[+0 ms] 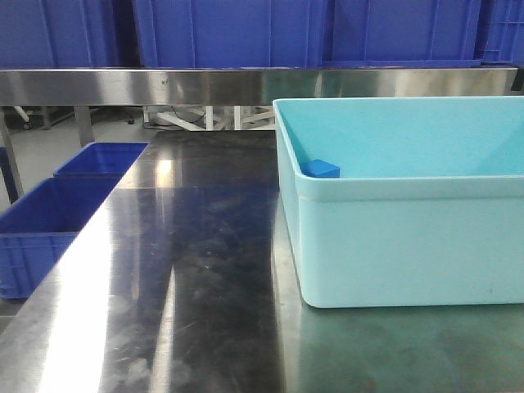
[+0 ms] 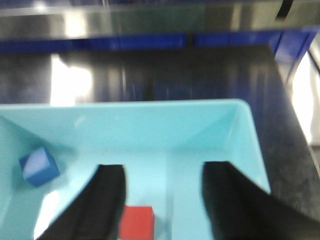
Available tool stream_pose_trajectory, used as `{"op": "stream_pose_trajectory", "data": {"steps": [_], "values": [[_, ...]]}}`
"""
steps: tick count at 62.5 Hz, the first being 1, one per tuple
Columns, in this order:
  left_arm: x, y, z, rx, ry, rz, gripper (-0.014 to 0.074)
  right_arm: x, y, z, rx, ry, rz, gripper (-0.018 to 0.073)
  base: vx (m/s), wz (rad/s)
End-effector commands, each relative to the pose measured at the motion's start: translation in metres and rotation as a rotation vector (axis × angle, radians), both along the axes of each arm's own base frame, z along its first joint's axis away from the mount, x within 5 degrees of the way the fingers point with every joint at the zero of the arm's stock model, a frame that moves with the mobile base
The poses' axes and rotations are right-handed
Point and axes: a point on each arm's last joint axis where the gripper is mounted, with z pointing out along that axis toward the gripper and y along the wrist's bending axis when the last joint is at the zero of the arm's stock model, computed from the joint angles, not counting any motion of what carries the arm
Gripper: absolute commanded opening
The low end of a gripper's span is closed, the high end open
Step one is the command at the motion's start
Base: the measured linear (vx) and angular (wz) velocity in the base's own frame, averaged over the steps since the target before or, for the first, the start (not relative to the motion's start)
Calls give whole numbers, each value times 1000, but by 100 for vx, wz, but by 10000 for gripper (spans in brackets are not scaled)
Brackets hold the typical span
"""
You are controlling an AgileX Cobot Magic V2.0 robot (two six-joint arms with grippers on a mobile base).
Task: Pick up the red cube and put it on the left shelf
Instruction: 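Lower the open right gripper into the tub over the red cube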
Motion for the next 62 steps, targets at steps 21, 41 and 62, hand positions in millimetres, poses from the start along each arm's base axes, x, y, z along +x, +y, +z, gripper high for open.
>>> {"op": "stream_pose_trajectory", "data": {"steps": [21,41,62], "values": [[1,0,0,-5,-62,-4,106,66,44,-27,-41,295,153,593,0,0],[1,0,0,-5,-62,-4,106,79,48,-51,-72,377,163,592,0,0],[1,0,0,-5,-62,-4,106,88,48,-72,-119,460,168,592,0,0]]}}
